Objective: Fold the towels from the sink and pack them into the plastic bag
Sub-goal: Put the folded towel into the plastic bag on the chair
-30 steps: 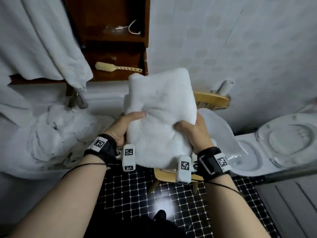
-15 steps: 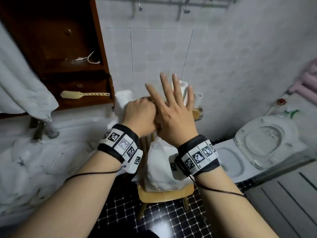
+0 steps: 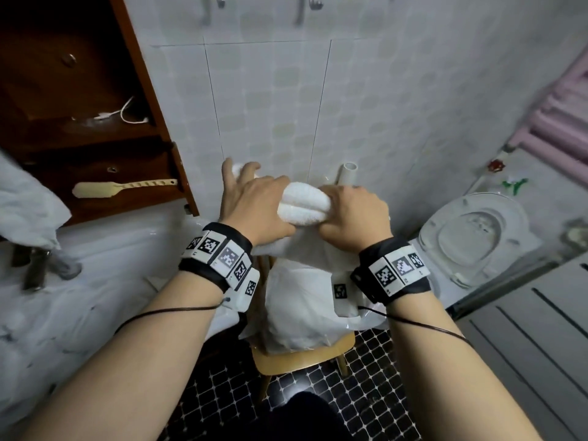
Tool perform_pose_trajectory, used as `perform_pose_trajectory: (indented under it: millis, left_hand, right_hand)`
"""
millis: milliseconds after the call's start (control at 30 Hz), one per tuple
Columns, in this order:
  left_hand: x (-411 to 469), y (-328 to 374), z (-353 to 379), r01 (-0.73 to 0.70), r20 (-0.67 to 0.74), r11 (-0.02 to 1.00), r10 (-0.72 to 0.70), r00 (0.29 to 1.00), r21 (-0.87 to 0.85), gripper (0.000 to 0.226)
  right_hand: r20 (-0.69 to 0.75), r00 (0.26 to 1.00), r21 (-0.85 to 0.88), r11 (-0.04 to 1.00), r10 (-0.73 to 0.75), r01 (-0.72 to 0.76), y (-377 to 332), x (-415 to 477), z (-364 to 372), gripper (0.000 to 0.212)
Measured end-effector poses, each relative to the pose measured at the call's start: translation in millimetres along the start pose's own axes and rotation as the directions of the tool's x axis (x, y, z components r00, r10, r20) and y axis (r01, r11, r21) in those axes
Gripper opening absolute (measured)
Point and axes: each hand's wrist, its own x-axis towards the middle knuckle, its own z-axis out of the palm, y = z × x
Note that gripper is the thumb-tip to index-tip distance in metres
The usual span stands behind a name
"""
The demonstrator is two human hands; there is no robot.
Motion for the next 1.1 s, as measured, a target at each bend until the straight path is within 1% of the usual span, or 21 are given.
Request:
perform_pose_trajectory:
  millis: [67,133,200,267,333,367,400,433,467,500,567,600,633,700,733,800,867,933,967,1033,1100]
  left_hand:
    - [2,6,-2,-0.03,-0.053,0.999,0.029,0.998,-0.022,0.053]
    - [6,17,-7,-0.108,-0.121,0.994,0.106,0.987,-0.011,0.036]
    - [14,29,-9,-0.173,-0.205,0.985,0.163,0.965,-0.029,0.028]
    - [24,39,-6,-0.19,-0.341,0.976,0.145,0.929,-0.103,0.037]
    - [32,46,5,-0.085,-0.434,0.965,-0.033,0.9,-0.249,0.073]
    - [36,51,13,0.029,-0.418,0.937,-0.184,0.89,-0.349,0.094]
    - [36,55,24,0.156,-0.356,0.879,-0.337,0.871,-0.45,0.11]
    - [35,57,37,0.278,-0.262,0.804,-0.464,0.846,-0.526,0.114]
    - [34,62,53,0.384,-0.166,0.741,-0.549,0.82,-0.551,0.105]
    - [31,64,68,0.479,-0.058,0.707,-0.589,0.806,-0.521,0.086]
    - [17,69,94,0.605,0.155,0.712,-0.594,0.789,-0.356,0.046]
    - [11,72,107,0.639,0.253,0.723,-0.588,0.769,-0.264,0.035]
    - [3,79,118,0.684,0.342,0.705,-0.606,0.718,-0.187,0.031]
    - [-12,80,137,0.745,0.449,0.657,-0.634,0.63,-0.116,0.03]
    - [-16,80,147,0.756,0.468,0.646,-0.639,0.611,-0.105,0.03]
    - [-25,82,160,0.748,0.459,0.655,-0.635,0.621,-0.108,0.035]
    - [-32,86,165,0.737,0.443,0.651,-0.615,0.652,-0.181,0.046]
    - [-40,89,165,0.779,0.453,0.556,-0.638,0.623,-0.289,0.056]
    - [-42,89,164,0.795,0.442,0.521,-0.661,0.607,-0.312,0.055]
    - [-43,89,162,0.796,0.403,0.505,-0.687,0.605,-0.335,0.035]
    - [-41,90,157,0.748,0.36,0.562,-0.656,0.663,-0.352,0.017]
  right_hand:
    - [-0.017,1.0,0.04,0.999,0.006,-0.005,7,2,6,0.038]
    - [-0.048,0.998,0.055,0.998,-0.04,0.043,10,4,12,0.044]
    - [-0.067,0.996,0.086,0.995,-0.052,0.058,15,9,11,0.049]
    - [-0.075,0.997,0.161,0.987,-0.007,0.019,28,16,3,0.046]
    - [-0.085,0.994,0.26,0.964,0.074,-0.049,45,20,-6,0.044]
    - [-0.091,0.99,0.305,0.949,0.108,-0.075,56,22,-9,0.042]
    - [-0.091,0.987,0.35,0.932,0.133,-0.094,65,22,-10,0.041]
    - [-0.082,0.985,0.405,0.908,0.151,-0.106,73,22,-9,0.038]
    - [-0.067,0.985,0.463,0.879,0.16,-0.111,84,20,-8,0.036]
    - [-0.062,0.984,0.513,0.851,0.169,-0.114,91,19,-6,0.035]
    - [-0.064,0.983,0.567,0.817,0.173,-0.106,101,13,-2,0.032]
    - [-0.069,0.985,0.584,0.807,0.16,-0.09,106,10,1,0.027]
    - [-0.07,0.988,0.595,0.801,0.135,-0.067,113,7,6,0.022]
    - [-0.108,0.992,0.611,0.791,0.07,0.011,114,-1,14,0.022]
    - [-0.123,0.992,0.624,0.78,0.032,0.052,115,-6,17,0.023]
    - [-0.103,0.993,0.654,0.749,-0.05,0.105,119,-14,25,0.021]
    - [0.012,0.988,0.679,0.727,-0.152,0.104,122,-20,33,0.021]
    - [0.179,0.942,0.655,0.749,-0.283,0.1,125,-20,43,0.03]
    - [0.267,0.903,0.622,0.776,-0.336,0.104,126,-18,47,0.038]
    - [0.407,0.813,0.539,0.828,-0.416,0.154,130,-14,64,0.049]
    - [0.513,0.737,0.426,0.876,-0.439,0.226,131,-16,85,0.053]
